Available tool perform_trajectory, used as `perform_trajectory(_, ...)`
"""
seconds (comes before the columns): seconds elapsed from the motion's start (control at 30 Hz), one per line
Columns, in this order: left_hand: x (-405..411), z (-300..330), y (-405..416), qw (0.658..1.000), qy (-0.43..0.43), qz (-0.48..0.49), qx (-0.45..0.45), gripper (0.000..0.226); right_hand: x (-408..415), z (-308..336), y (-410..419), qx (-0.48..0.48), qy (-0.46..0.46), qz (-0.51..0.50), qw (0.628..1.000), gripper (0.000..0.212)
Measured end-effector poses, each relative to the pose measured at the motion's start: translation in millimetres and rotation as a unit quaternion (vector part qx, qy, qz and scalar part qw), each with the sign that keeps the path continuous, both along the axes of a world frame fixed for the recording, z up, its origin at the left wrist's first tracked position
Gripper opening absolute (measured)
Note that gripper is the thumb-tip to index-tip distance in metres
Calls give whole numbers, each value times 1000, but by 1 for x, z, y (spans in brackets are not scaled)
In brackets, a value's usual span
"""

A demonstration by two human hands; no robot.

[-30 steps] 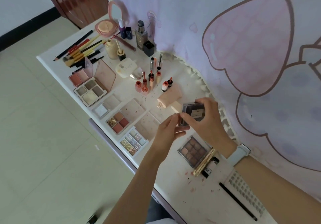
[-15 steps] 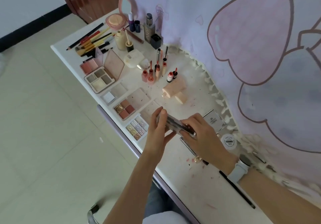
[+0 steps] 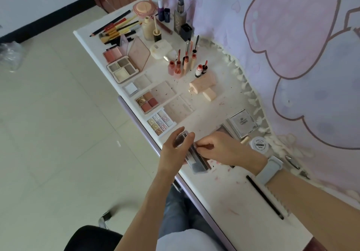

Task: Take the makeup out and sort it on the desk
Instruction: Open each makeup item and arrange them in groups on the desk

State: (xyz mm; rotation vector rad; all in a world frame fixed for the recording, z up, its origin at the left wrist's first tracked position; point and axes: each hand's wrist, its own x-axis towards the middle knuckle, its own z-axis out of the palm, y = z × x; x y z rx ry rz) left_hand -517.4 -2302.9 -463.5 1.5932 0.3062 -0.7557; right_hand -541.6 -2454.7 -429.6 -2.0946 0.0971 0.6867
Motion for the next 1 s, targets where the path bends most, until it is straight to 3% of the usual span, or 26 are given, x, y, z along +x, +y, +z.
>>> perform_trajectory(0.2,-16,0,6,999,-26,-8,25,34,-10,-1,3,61,49,-1,997,18)
perform_trajectory(0.43,-25,1,4,1000,-12,1,21,45,-23,-8,7,-23,3,-20,1000,15)
perform_trajectory(0.7,-34,-5,6,986,64,54,-145,43,-19,-17,-9,-104,-62,-44,992,20)
perform_trajectory(0.87,-26,-10,10,991,0,133,-33,37,-7,-21,-8,-117,-108,-62,985,18)
perform_trajectory(1.0,-26,-19,9,970,-153,35,185,49,-1,-24,-6,-145,-124,-63,980,16)
